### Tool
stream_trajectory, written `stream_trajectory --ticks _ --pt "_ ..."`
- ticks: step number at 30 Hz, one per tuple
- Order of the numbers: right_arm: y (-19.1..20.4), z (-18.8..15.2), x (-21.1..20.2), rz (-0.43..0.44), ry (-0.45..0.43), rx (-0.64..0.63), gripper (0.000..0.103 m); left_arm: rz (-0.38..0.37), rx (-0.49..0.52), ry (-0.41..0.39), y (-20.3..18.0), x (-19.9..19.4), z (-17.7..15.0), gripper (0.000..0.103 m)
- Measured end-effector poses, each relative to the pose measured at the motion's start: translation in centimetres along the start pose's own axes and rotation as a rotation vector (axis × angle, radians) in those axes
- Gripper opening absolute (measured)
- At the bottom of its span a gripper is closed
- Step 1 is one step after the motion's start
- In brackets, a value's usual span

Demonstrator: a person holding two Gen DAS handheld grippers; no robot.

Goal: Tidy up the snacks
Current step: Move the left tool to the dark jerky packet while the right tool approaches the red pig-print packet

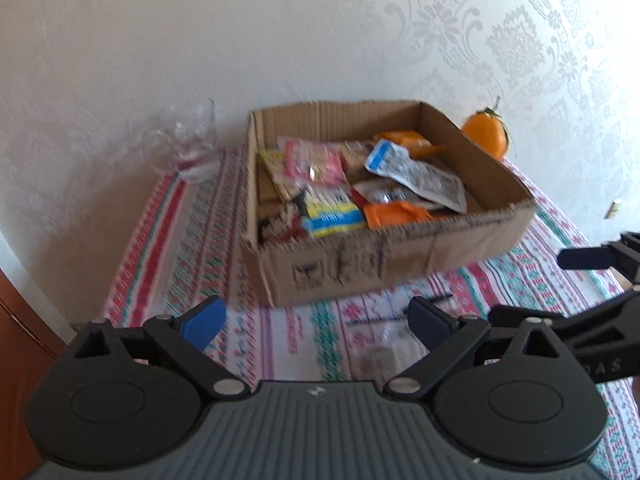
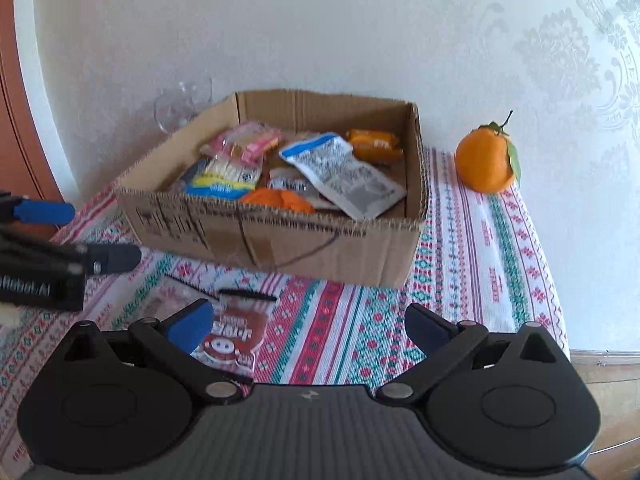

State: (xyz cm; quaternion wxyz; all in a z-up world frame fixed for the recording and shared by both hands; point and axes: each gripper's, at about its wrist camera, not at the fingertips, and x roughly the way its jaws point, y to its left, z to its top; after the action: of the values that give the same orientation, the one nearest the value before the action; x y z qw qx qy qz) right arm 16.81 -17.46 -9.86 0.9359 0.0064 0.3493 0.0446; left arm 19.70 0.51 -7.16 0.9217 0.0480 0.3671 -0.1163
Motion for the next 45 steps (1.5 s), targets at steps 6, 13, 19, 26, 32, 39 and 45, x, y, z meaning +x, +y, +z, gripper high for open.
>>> stream_trajectory --ticks 6,13,19,26,32,39,45 --pt "-0.4 -1.3 0.5 -0.062 0.037 -0.029 0.103 -0.063 -0.015 0.062 -0.9 1.3 -1.4 0.097" --pt "-1.7 -2.0 0.5 -0.089 0.054 -0.003 0.103 -0.067 0.010 0.099 -2.4 2.7 -2.3 0.097" --pt "-1.5 -1.8 0.5 -0.075 0.048 -0.011 0.103 -0.032 -0.018 0.107 -1.6 3.2 -2.5 0.097" --pt "-0.7 -1.7 0.8 -0.043 0.053 -0.026 0.103 0.030 -0.088 0.113 0.8 3.5 -2.6 0.097" --pt "0.5 -1.2 1.9 0.016 0.061 -0.021 0.103 0.061 -0.136 0.120 2.6 3.3 -2.9 0.097" --pt "2.5 -0.6 4.1 0.050 0.079 -0.068 0.103 0.061 -0.175 0.124 4.0 3.1 -3.5 0.099" --pt "2.9 -0.7 5.0 0.047 0.079 -0.084 0.103 0.078 -0.184 0.116 4.4 3.1 -3.8 0.103"
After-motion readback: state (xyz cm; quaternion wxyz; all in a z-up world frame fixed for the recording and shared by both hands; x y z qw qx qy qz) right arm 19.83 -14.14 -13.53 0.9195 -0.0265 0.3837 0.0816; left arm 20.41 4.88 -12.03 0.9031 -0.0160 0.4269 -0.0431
